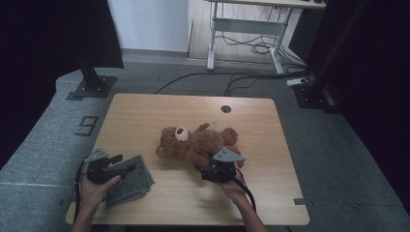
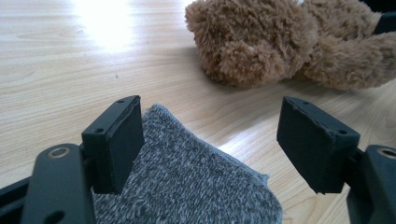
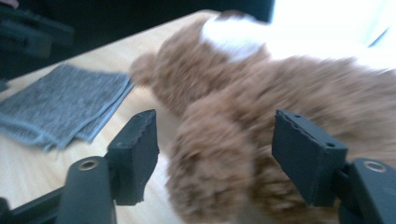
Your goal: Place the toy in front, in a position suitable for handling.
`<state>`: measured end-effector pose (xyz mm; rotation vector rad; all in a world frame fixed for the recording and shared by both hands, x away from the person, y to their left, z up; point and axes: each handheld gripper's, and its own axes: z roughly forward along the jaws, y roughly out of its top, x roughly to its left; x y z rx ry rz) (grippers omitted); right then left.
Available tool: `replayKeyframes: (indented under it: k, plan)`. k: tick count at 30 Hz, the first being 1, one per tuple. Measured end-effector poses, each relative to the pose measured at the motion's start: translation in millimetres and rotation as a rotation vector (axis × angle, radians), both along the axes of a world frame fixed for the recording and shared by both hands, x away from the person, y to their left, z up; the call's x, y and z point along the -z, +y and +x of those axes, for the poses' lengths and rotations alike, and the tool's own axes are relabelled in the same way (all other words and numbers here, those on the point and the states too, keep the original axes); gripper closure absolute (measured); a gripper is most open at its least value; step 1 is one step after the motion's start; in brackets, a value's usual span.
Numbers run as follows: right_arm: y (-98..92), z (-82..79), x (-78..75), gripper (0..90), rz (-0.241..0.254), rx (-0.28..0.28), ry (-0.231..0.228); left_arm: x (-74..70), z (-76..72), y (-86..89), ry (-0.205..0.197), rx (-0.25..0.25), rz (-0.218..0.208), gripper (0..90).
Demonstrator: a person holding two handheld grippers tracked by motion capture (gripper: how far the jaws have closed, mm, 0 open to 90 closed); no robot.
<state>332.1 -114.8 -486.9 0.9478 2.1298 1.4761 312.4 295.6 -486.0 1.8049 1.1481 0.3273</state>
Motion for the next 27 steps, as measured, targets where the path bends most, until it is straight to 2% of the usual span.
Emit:
replayKeyframes:
  k: [3, 4, 5, 6, 10, 12, 18, 24, 25, 26, 27]
  plan:
    - [-12.0, -2.0, -12.0, 28.5, 0.003, 0.064, -0.044, -0.9, -1.0, -0.3, -0.003, 0.006, 0.001, 23.4]
    - [-12.0, -2.0, -12.0, 28.5, 0.003, 0.064, -0.044, -0.9, -1.0, -0.3, -0.003, 0.006, 0.001, 23.4]
    - [-21.8, 0.1, -17.0, 27.6, 0.018, 0.102, -0.051, -0.5, -0.9, -1.3, 0.0, 0.01, 0.001, 23.4]
    - [-24.8, 1.6, -17.7, 27.3, 0.018, 0.113, -0.054, 0.0, -0.8, -2.0, 0.002, 0.013, 0.002, 23.4]
    - [-38.1, 10.2, -14.5, 26.0, 0.022, 0.157, -0.033, 2.9, -1.3, -5.2, 0.012, 0.018, 0.034, 22.9]
    - [-43.8, 13.0, -10.7, 26.1, 0.029, 0.174, -0.015, 4.1, -1.3, -6.2, 0.016, 0.02, 0.035, 22.7]
    - [-50.5, 15.7, -5.5, 26.7, 0.047, 0.173, 0.009, 8.4, -2.8, -11.8, 0.05, 0.023, 0.089, 17.3]
    - [-52.5, 14.4, 4.1, 26.9, 0.034, 0.175, 0.027, 17.2, -5.8, -12.8, 0.084, 0.011, 0.128, 13.0]
    - [-53.1, 13.8, 5.0, 26.9, 0.032, 0.173, 0.028, 21.8, -6.4, -12.9, 0.098, 0.001, 0.16, 11.8]
    - [-53.1, 13.8, 5.0, 26.9, 0.032, 0.173, 0.028, 21.8, -6.4, -12.9, 0.098, 0.001, 0.16, 11.7]
    - [-53.8, 13.2, 5.5, 27.0, 0.029, 0.173, 0.029, 24.4, -6.1, -13.5, 0.113, 0.008, 0.192, 11.7]
